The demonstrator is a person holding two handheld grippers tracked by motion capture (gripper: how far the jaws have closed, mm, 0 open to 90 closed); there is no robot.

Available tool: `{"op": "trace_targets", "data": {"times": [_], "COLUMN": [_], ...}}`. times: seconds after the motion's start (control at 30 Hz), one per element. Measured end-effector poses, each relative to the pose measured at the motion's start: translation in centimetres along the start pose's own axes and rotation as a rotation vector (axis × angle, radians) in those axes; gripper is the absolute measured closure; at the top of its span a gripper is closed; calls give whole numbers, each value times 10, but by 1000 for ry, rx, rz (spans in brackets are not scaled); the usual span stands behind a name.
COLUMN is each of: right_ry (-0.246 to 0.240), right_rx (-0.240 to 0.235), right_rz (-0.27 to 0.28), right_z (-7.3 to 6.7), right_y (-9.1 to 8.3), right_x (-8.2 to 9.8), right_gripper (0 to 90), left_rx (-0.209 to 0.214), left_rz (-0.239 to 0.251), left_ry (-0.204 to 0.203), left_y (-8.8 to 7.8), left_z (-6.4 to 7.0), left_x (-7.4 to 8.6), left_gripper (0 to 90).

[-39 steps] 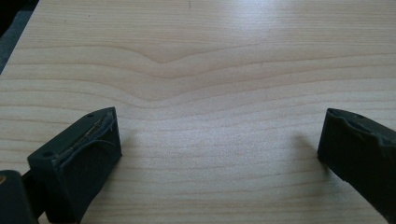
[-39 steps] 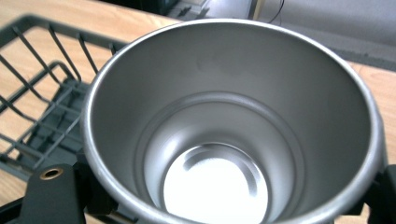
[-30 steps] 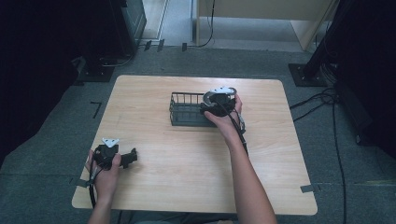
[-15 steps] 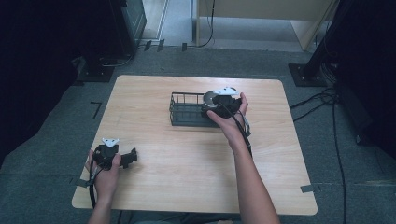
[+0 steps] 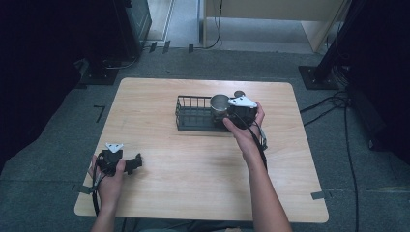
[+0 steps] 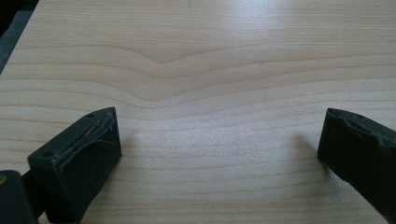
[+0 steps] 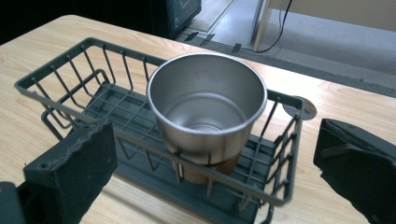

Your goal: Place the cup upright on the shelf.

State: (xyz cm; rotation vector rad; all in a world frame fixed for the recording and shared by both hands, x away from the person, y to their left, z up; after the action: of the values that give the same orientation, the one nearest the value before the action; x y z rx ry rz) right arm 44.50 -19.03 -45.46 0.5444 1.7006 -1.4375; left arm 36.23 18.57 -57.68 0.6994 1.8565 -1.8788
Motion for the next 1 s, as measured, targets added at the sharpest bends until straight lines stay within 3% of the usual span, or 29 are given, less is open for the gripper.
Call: {"op": "trace_targets", "data": {"times": [0.43,1.0], "right_ry": [12,68], "right_rx": [15,35], "right_rz": [8,2], "right_z": [9,28], "right_y": [-17,-35], "right_x": [21,55], "right_gripper": [0,0], "left_rx": [0,0], "left_rz": [1,-2], "left_ry": [-1,2], "left_y": [0,0], "left_z": [0,0], "left_x": [0,0], "left_gripper": [0,0]}}
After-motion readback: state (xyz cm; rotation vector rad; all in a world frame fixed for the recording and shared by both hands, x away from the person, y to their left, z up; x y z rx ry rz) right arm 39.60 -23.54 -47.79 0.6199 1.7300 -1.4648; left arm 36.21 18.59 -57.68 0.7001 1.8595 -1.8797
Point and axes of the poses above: each handheld gripper's, and its own axes: y roughly forward along the jaws, x roughly out of its underside, z roughly to its right, the point moved 8 cm from there along y, roughly forward along the jaws, and after that the axes turned 6 degrees about -z, right-handed, at the moved point
